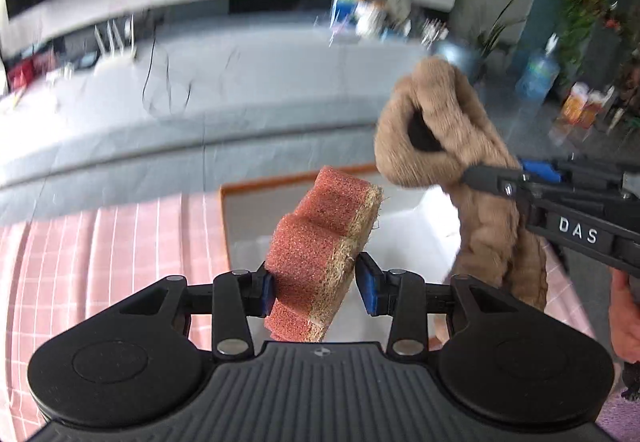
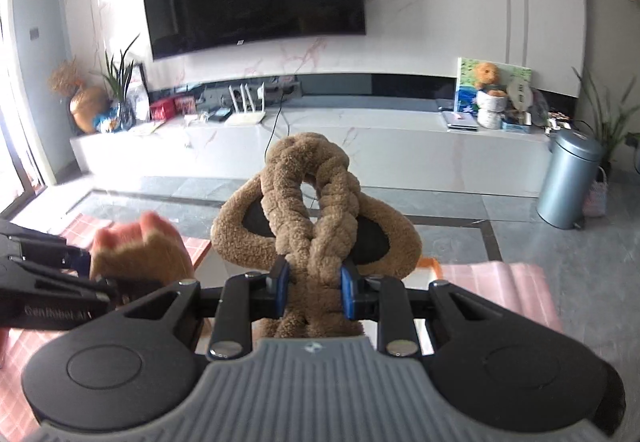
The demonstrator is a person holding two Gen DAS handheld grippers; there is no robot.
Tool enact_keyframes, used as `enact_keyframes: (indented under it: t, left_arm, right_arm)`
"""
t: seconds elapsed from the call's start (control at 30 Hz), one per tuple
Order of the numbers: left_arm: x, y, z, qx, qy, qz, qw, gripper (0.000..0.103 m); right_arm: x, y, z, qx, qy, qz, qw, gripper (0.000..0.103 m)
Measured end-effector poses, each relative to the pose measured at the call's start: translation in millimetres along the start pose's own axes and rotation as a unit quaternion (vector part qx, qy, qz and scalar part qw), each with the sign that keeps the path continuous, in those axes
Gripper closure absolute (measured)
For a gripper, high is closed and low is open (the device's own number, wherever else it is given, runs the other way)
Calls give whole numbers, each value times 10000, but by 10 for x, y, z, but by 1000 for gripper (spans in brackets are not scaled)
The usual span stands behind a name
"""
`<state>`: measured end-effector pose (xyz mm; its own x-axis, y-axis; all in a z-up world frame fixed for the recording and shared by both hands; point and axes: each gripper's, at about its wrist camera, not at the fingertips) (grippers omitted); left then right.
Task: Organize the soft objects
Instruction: 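Carry the headband with the right tool while the left tool carries the sponge into the orange box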
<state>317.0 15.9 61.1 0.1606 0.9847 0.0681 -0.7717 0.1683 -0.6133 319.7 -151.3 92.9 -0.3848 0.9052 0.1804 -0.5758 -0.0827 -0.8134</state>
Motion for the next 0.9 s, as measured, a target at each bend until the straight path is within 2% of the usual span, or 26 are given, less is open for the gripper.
enact_keyframes:
  t: [0.1, 0.17, 0.33, 0.43, 0.53, 0.67, 0.73, 0.9]
  left_arm:
    - [45, -19, -331, 463, -29, -27, 9989, 57]
    - [73, -5, -488, 739, -41, -39, 9972, 57]
    - [31, 62, -722, 1164, -120, -272, 9928, 57]
    - [-65, 90, -801, 1395, -153, -357, 9895, 57]
    - [-91, 83, -899, 1564, -363, -409, 9862, 57]
    - [-86, 91, -929, 1676, -442, -376, 9841, 55]
    - [-99, 103, -935, 1730, -489, -424, 9828, 54]
    - [-85, 122, -958, 1825, -527, -384, 9810, 54]
  right_arm:
    - [-24, 32, -437, 359, -166, 112, 9992, 79]
    - [-63, 132, -703, 801, -253, 62, 9964, 79]
    - [-235, 330, -1147, 1510, -381, -225, 9875, 79]
    - [-287, 413, -1313, 1716, -457, -383, 9834, 79]
    - [-249, 440, -1458, 1895, -501, -373, 9799, 79]
    - [-207, 425, -1587, 1909, -358, -461, 9799, 75]
    - [-207, 460, -1595, 1943, -496, -603, 9778, 71]
    - [-176, 528, -1570, 1998, -631, -603, 9759, 71]
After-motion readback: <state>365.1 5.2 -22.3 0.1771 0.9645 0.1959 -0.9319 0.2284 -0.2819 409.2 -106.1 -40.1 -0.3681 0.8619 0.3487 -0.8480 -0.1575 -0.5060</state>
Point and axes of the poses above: each gripper's, at about its wrist camera, not at the fingertips, and z roughly against the way its jaws point, x to its left, y to its underside, and after that the axes turned 11 degrees about -y, right-handed
